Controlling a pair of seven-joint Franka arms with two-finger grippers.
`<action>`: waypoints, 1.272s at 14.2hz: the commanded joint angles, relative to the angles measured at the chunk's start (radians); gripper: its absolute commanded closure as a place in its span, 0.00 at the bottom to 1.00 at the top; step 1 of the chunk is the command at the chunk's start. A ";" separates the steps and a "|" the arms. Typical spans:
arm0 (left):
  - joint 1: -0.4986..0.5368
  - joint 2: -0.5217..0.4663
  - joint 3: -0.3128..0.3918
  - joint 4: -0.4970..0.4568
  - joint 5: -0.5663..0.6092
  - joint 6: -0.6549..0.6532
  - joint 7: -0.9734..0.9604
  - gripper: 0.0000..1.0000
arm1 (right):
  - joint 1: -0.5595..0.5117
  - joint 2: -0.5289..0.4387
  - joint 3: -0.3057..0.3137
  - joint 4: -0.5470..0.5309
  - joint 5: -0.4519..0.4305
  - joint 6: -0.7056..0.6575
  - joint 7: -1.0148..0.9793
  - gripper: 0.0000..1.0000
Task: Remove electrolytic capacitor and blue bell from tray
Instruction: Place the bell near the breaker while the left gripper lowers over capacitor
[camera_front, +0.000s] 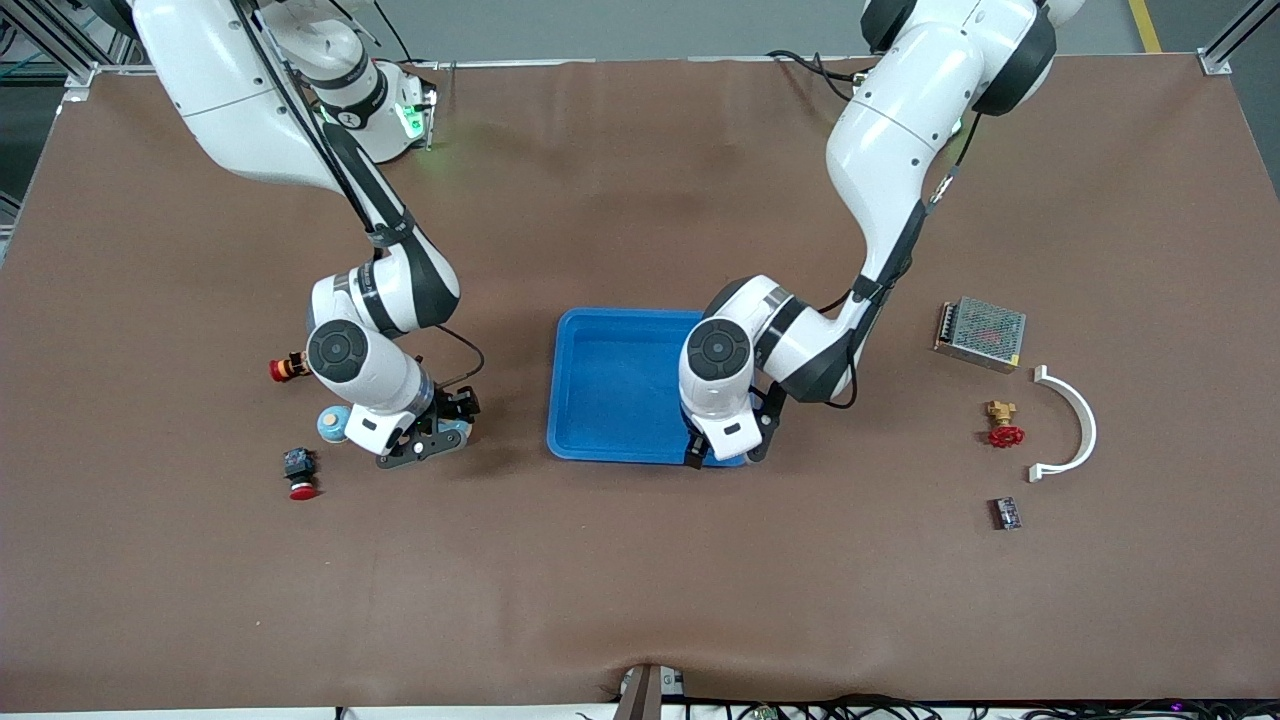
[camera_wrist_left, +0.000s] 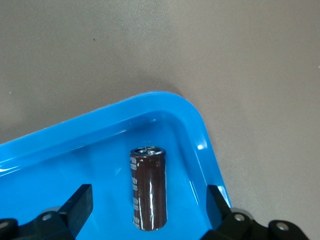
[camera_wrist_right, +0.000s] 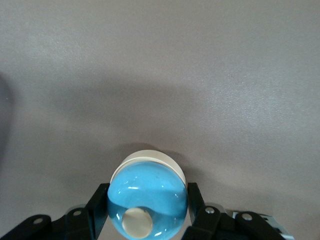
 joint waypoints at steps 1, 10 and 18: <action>-0.003 -0.004 0.004 0.002 -0.012 -0.022 -0.002 0.00 | 0.001 0.007 0.002 -0.006 -0.007 0.032 -0.011 0.54; -0.001 -0.004 0.004 -0.058 -0.009 -0.022 0.001 0.00 | -0.007 0.015 0.002 0.012 -0.007 0.020 -0.008 0.00; 0.008 -0.021 0.004 -0.046 -0.012 -0.024 -0.004 0.79 | -0.012 -0.109 0.002 0.173 0.002 -0.403 0.006 0.00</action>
